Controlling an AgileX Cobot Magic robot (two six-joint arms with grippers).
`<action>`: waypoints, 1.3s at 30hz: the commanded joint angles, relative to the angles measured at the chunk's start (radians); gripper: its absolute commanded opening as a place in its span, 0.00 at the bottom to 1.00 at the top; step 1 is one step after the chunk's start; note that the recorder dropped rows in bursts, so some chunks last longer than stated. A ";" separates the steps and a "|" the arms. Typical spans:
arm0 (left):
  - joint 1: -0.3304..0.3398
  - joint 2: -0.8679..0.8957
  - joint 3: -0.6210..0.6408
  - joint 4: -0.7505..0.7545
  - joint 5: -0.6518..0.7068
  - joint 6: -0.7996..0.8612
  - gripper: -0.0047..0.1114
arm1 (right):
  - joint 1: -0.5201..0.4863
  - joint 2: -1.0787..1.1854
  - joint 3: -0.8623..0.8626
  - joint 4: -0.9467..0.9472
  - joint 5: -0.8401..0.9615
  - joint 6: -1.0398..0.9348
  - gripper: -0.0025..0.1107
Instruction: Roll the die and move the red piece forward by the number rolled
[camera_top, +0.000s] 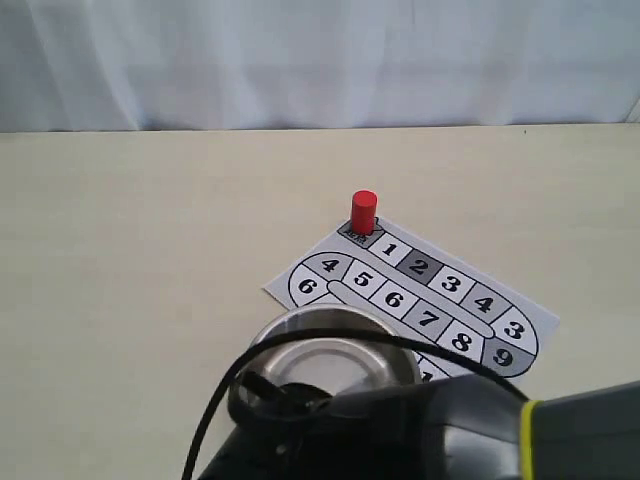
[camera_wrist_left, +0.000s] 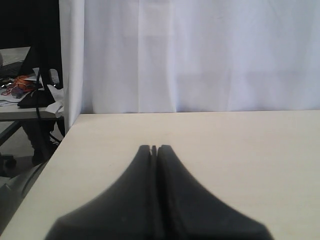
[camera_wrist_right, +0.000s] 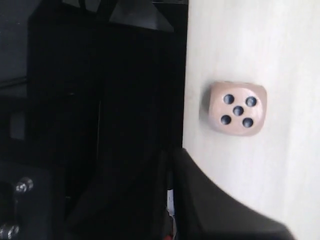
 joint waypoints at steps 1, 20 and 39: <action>0.000 -0.001 -0.005 -0.001 -0.010 -0.002 0.04 | 0.002 0.051 0.002 -0.007 -0.029 0.002 0.06; 0.000 -0.001 -0.005 -0.001 -0.010 -0.002 0.04 | 0.002 0.097 0.002 -0.142 -0.036 0.141 0.06; 0.000 -0.001 -0.005 -0.001 -0.010 -0.002 0.04 | -0.083 0.012 -0.109 -0.222 0.066 0.238 0.06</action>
